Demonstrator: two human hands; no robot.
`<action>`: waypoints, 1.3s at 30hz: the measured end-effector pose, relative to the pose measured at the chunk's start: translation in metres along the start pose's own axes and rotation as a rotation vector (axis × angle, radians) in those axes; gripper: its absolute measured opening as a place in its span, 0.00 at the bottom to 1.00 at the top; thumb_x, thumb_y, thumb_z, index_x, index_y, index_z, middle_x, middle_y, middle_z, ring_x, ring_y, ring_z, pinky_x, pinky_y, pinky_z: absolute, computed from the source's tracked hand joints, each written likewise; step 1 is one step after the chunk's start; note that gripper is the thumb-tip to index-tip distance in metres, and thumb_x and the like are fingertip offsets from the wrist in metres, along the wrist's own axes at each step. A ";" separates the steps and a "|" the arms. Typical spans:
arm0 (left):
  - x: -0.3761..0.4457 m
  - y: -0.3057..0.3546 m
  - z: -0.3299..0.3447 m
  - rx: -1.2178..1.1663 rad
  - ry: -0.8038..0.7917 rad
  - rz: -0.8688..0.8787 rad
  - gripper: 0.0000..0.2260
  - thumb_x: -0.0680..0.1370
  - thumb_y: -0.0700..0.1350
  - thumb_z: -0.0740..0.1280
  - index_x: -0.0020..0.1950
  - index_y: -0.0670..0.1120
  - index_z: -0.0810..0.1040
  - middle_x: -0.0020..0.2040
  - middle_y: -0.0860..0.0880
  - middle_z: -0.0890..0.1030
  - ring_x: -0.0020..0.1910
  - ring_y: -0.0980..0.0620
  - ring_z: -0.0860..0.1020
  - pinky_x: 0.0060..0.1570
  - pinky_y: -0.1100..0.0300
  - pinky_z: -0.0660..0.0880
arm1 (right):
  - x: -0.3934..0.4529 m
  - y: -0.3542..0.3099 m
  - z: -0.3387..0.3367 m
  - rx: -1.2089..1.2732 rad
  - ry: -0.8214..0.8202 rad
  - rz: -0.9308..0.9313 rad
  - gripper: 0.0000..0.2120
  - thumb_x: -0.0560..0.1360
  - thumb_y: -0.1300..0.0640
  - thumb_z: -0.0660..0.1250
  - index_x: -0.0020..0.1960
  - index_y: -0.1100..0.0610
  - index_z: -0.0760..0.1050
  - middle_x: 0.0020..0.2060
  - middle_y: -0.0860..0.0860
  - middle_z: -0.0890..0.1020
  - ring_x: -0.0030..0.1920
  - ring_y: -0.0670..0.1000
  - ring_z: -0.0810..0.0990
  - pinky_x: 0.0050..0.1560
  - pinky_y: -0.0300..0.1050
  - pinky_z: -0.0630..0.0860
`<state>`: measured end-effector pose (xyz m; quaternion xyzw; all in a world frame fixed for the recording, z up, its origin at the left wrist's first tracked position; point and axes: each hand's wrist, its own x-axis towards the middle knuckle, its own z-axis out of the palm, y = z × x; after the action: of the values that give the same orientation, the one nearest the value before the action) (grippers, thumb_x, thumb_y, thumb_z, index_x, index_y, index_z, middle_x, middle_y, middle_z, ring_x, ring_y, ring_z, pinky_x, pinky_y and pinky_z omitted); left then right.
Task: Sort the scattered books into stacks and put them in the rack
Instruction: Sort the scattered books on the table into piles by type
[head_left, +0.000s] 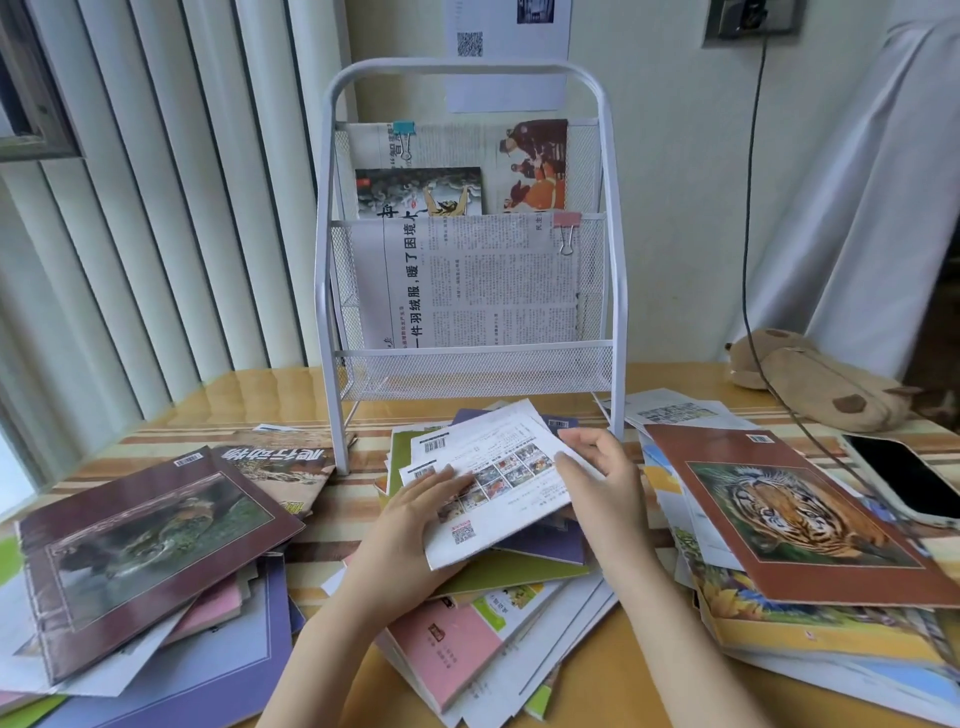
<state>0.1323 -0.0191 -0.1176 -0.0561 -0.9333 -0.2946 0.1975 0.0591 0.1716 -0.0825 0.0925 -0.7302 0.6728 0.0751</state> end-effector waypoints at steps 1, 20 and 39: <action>0.000 0.001 -0.001 -0.020 0.015 -0.006 0.32 0.67 0.66 0.64 0.69 0.62 0.66 0.71 0.59 0.66 0.72 0.61 0.61 0.70 0.64 0.57 | 0.000 -0.001 0.000 0.059 -0.058 0.078 0.12 0.74 0.62 0.62 0.46 0.46 0.77 0.48 0.45 0.81 0.46 0.50 0.81 0.45 0.53 0.79; -0.001 0.027 -0.022 -0.564 0.647 -0.235 0.17 0.74 0.36 0.70 0.28 0.52 0.76 0.26 0.58 0.77 0.28 0.63 0.72 0.32 0.69 0.66 | -0.001 -0.030 -0.017 0.768 -0.341 0.285 0.21 0.80 0.46 0.53 0.52 0.62 0.75 0.43 0.63 0.83 0.43 0.57 0.84 0.37 0.45 0.82; -0.008 -0.002 -0.046 -0.521 0.782 -0.583 0.07 0.73 0.44 0.73 0.48 0.47 0.77 0.46 0.49 0.83 0.47 0.48 0.81 0.47 0.55 0.76 | -0.006 0.002 -0.002 -0.540 -0.762 -0.061 0.46 0.57 0.21 0.61 0.71 0.38 0.57 0.74 0.40 0.58 0.74 0.44 0.55 0.70 0.47 0.59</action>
<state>0.1544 -0.0470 -0.0877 0.2713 -0.6634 -0.5573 0.4193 0.0643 0.1740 -0.0857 0.3315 -0.8517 0.3740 -0.1574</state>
